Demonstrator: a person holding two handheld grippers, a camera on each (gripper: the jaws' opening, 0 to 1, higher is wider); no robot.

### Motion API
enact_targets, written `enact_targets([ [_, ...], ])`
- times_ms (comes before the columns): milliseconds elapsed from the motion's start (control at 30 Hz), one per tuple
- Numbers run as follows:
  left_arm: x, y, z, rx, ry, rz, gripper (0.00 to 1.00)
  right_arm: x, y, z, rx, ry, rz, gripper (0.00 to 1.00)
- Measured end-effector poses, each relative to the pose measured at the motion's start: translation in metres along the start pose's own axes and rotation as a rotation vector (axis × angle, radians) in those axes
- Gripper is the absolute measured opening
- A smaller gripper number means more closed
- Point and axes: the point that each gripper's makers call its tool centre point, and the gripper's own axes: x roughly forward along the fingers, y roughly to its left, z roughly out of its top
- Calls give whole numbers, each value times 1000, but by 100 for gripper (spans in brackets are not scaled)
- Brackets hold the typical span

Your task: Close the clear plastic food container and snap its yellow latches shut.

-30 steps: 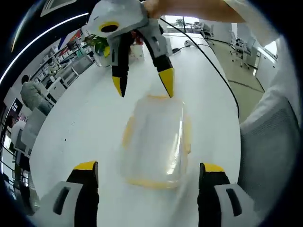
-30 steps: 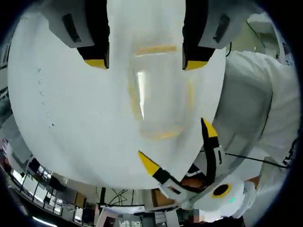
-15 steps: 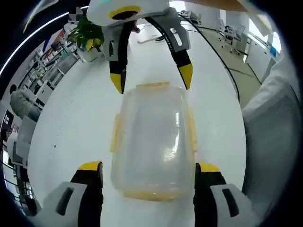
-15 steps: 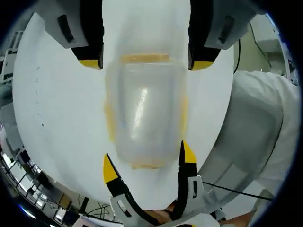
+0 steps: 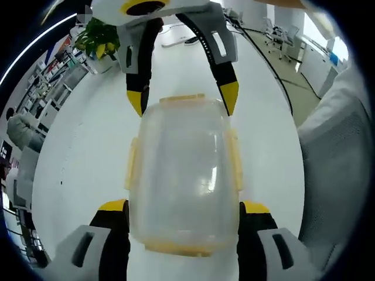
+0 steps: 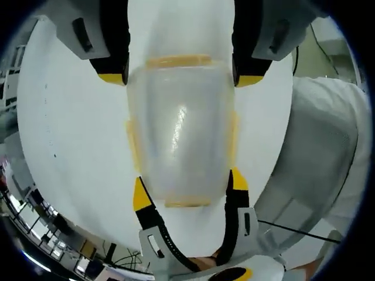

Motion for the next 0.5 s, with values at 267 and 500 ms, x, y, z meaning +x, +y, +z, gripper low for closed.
enact_targets([
  [267, 0, 0, -3, 34, 13, -10, 71, 2, 5, 4, 39, -4, -10, 68],
  [500, -6, 1, -17, 75, 37, -21, 71, 7, 10, 17, 66, -4, -15, 68],
])
